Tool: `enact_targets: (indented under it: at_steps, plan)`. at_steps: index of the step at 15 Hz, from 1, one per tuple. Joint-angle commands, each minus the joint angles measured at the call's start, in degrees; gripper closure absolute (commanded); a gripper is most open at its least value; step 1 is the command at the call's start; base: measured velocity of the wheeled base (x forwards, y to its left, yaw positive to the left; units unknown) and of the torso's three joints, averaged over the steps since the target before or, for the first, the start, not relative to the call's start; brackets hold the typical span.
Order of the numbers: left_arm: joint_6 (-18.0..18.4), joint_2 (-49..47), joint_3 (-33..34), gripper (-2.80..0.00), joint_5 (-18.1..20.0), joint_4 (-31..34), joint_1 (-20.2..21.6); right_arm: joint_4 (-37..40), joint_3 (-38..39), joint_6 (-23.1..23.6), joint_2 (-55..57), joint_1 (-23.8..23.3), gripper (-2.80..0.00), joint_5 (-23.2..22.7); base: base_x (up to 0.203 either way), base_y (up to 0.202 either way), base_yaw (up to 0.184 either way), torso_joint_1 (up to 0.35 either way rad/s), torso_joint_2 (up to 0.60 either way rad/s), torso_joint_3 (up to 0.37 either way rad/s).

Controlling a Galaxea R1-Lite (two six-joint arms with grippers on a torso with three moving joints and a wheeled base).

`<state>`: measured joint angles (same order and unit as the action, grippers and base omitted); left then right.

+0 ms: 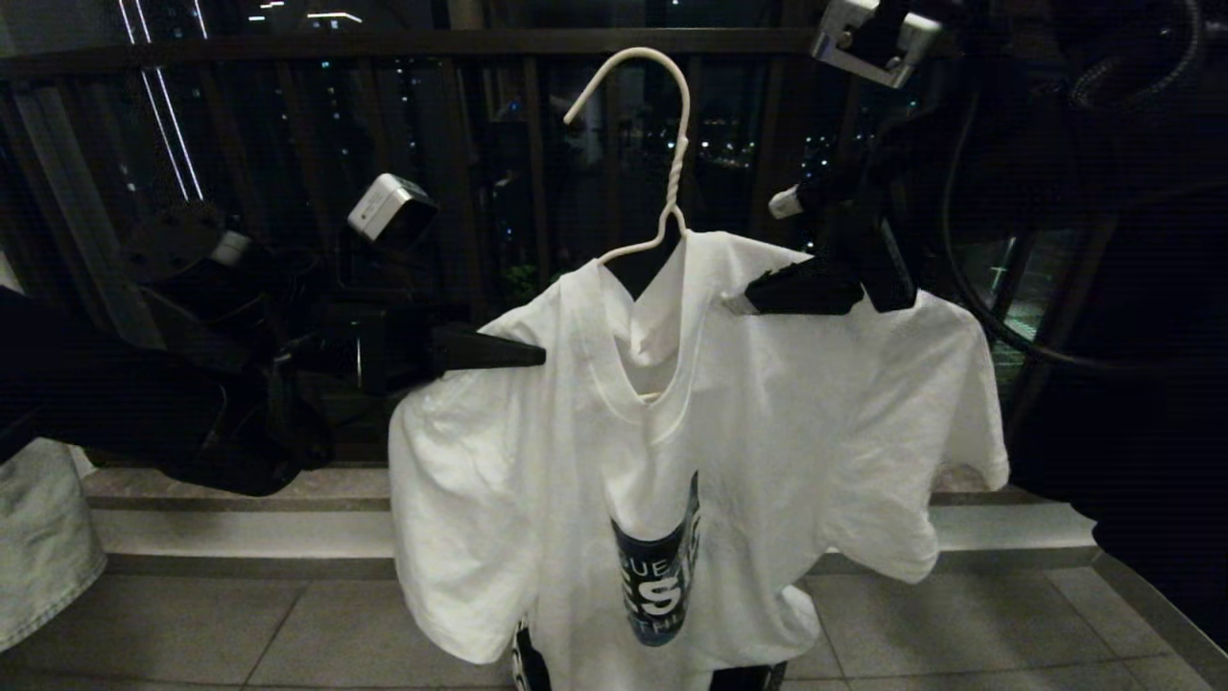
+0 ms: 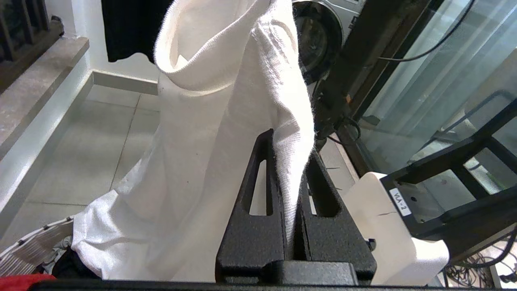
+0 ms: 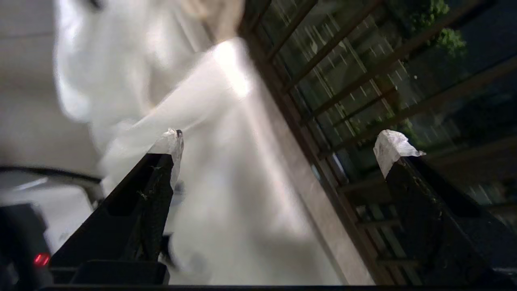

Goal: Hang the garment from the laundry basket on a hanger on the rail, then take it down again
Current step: Hang the clothes rack on the clothesline

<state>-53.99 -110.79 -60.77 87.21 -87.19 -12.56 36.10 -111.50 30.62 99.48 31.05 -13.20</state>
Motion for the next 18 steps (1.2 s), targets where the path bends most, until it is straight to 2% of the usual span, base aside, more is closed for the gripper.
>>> enact_targets:
  at_steps: [1, 2, 3, 5, 13, 17, 18]
  plan:
    - [-0.32, 1.27, 0.22, 0.00, 0.45, -0.48, 0.07, -1.03, -0.47, 0.23, 3.53, -0.99, -2.80, -0.51, 0.000, 0.000, 0.000, 0.000, 0.00, 0.000]
    - [-0.50, 1.62, 0.31, 0.00, 0.45, -0.48, 0.08, -1.68, -0.50, 0.37, 4.10, -0.99, -2.80, -0.80, 0.000, 0.000, 0.000, 0.000, 0.00, 0.000]
    - [-0.50, 1.56, 0.31, 0.00, 0.45, -0.48, 0.08, -1.81, -0.47, 0.60, 4.15, -0.99, 0.00, -1.55, 0.000, 0.000, 0.000, 0.000, 0.00, 0.000]
    - [-0.46, 2.01, 0.27, 0.00, 0.45, -0.48, 0.08, -1.57, -0.47, 1.36, 3.97, -0.91, 0.00, -3.14, 0.000, 0.000, 0.000, 0.000, 0.00, 0.000]
    - [-0.41, 2.42, 0.04, 0.00, 0.45, -0.48, 0.34, -1.14, 0.32, 1.42, 2.19, -0.25, 0.00, -3.58, 0.000, 0.000, 0.000, 0.000, 0.00, 0.000]
    - [0.03, 2.14, 0.04, 0.00, 0.45, -0.48, 0.43, 1.43, 0.23, 1.63, 0.98, 1.05, 0.00, -3.66, 0.000, 0.000, 0.000, 0.000, 0.00, 0.000]
    - [0.28, 2.06, 0.12, -0.12, 0.45, -0.48, 0.43, 1.43, 0.23, 1.67, 0.92, 1.03, 0.00, -3.67, 0.000, 0.000, 0.000, 0.000, 0.00, 0.000]
